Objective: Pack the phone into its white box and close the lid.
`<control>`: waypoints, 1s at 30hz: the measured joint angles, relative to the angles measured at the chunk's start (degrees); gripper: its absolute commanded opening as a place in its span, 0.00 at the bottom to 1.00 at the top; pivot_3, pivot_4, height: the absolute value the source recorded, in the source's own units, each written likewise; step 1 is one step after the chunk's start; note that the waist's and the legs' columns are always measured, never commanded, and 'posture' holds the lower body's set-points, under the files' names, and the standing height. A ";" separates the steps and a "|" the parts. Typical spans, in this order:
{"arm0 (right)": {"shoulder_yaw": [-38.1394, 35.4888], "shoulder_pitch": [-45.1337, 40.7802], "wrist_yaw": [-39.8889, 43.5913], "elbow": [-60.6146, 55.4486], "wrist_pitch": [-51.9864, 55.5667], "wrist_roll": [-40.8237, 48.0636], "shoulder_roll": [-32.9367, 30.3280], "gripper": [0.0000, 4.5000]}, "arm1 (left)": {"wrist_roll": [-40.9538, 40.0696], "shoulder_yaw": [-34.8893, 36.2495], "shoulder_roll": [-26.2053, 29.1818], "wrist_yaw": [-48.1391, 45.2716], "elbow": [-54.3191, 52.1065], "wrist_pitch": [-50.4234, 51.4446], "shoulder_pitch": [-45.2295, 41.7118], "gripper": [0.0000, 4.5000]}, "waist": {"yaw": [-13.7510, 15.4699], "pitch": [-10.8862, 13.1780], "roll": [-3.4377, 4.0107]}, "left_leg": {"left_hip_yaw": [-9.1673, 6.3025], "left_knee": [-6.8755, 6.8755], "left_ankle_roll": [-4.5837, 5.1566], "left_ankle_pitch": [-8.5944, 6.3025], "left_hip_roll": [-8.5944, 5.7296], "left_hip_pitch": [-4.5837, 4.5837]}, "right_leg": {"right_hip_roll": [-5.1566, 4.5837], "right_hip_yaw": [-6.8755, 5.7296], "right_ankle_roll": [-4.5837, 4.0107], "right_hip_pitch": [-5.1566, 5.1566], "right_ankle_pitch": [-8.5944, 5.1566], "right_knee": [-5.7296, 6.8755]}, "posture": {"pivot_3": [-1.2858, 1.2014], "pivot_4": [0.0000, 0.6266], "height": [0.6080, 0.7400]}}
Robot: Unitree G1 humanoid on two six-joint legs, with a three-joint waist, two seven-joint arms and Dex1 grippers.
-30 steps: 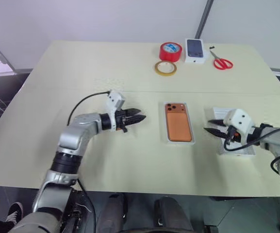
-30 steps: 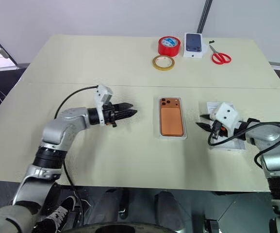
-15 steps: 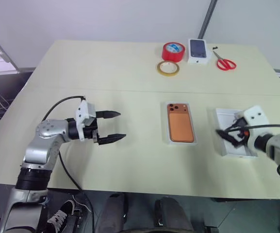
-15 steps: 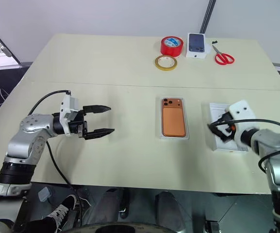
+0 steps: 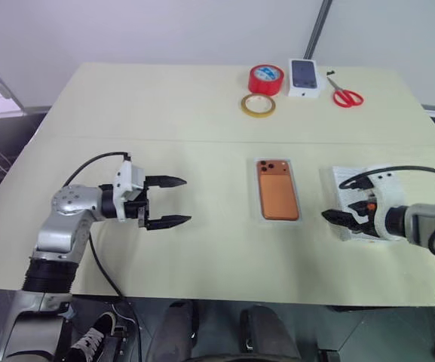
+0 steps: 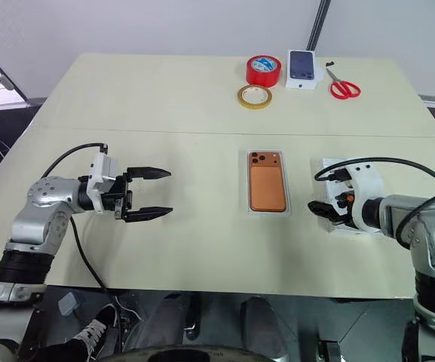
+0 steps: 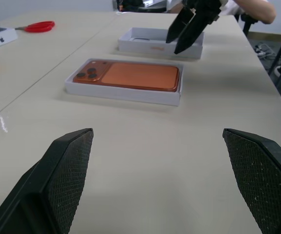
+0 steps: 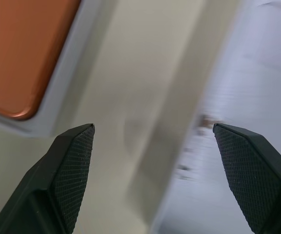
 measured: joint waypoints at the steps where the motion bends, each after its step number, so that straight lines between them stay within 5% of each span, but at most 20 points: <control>1: 0.75 -0.90 -0.48 0.76 0.61 -0.06 0.00 0.91 | 0.01 0.00 -0.02 0.15 0.05 0.01 0.00 0.99 | -0.04 0.00 0.00 | 0.00 0.02 0.00 0.00 0.00 0.00 | 0.00 0.00 0.00 0.01 0.00 0.00 | 0.52 0.24 1.00; 5: 3.53 -2.99 -2.06 3.50 0.56 -0.51 -0.15 0.72 | 0.03 0.00 -0.11 1.90 -0.18 0.17 0.14 1.00 | -0.07 0.00 0.00 | 0.00 0.01 0.01 0.00 0.00 0.00 | 0.00 0.00 0.00 -0.01 0.00 0.00 | 0.52 0.24 1.00; 11: 4.67 -2.75 -3.78 5.23 -1.65 -2.31 -0.72 0.06 | 0.00 0.01 -0.14 4.85 -2.83 0.59 3.92 1.00 | -0.55 0.00 0.00 | 0.01 0.00 0.02 -0.01 0.00 0.00 | 0.00 0.00 0.00 -0.01 0.00 0.02 | 0.52 0.24 1.00; 12: 4.67 -2.66 -3.99 5.37 -1.74 -2.50 -0.72 0.01 | 0.00 0.02 -0.13 5.18 -2.83 0.61 4.09 1.00 | -0.62 -0.01 -0.01 | -0.01 0.00 0.02 -0.01 0.01 0.00 | 0.00 -0.02 0.00 0.00 0.00 0.02 | 0.52 0.24 1.00; 30: -1.12 -5.88 -5.31 10.77 -3.51 -1.93 5.83 0.01 | -1.18 0.11 -0.40 8.52 -4.37 5.15 3.23 1.00 | -1.42 -0.05 -0.07 | 0.06 0.00 0.03 -0.02 0.01 0.03 | 0.06 0.07 0.01 -0.02 0.01 0.05 | 0.52 0.24 1.00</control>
